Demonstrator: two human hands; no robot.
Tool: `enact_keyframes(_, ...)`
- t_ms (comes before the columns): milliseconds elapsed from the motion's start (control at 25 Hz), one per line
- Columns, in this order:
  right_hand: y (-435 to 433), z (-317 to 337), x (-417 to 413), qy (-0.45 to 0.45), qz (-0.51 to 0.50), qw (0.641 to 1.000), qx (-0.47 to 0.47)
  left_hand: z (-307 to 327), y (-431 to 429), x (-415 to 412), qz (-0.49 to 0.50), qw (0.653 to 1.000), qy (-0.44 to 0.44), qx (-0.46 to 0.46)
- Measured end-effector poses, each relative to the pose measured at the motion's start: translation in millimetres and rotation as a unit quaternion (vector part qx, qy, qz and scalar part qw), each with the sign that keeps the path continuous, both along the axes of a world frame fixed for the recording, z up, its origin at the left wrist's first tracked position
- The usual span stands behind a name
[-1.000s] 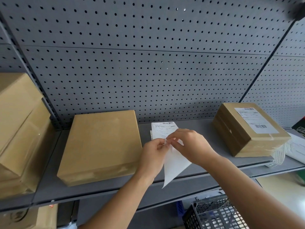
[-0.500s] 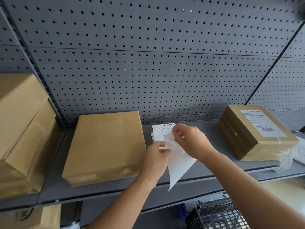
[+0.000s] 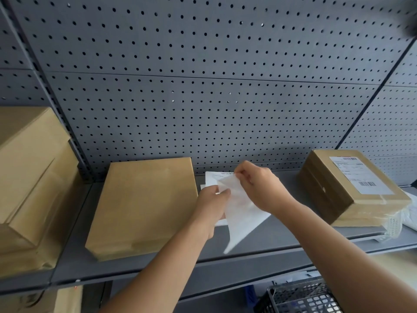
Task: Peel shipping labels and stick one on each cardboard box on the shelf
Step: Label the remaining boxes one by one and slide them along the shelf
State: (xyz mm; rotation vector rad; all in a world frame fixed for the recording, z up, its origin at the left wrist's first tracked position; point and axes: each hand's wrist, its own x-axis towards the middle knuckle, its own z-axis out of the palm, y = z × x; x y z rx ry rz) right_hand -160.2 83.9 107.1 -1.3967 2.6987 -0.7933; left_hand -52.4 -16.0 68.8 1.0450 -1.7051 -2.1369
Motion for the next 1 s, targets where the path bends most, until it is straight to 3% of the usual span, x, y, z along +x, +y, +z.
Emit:
enact_keyframes(600, -19, 39, -52, -0.137, -0.143, 0.974, -0.109, -11, 4, -3, 0.005, 1.000, -0.018, -0.019)
enact_keyframes(760, -14, 49, -65, -0.104, -0.200, 0.966, -0.130, -21, 6, -2, 0.001, 0.997, -0.039, -0.071)
enact_keyframes(1000, -6, 69, -80, -0.066, -0.214, 0.960, -0.168, -28, 9, -6, -0.003, 0.996, -0.049, -0.072)
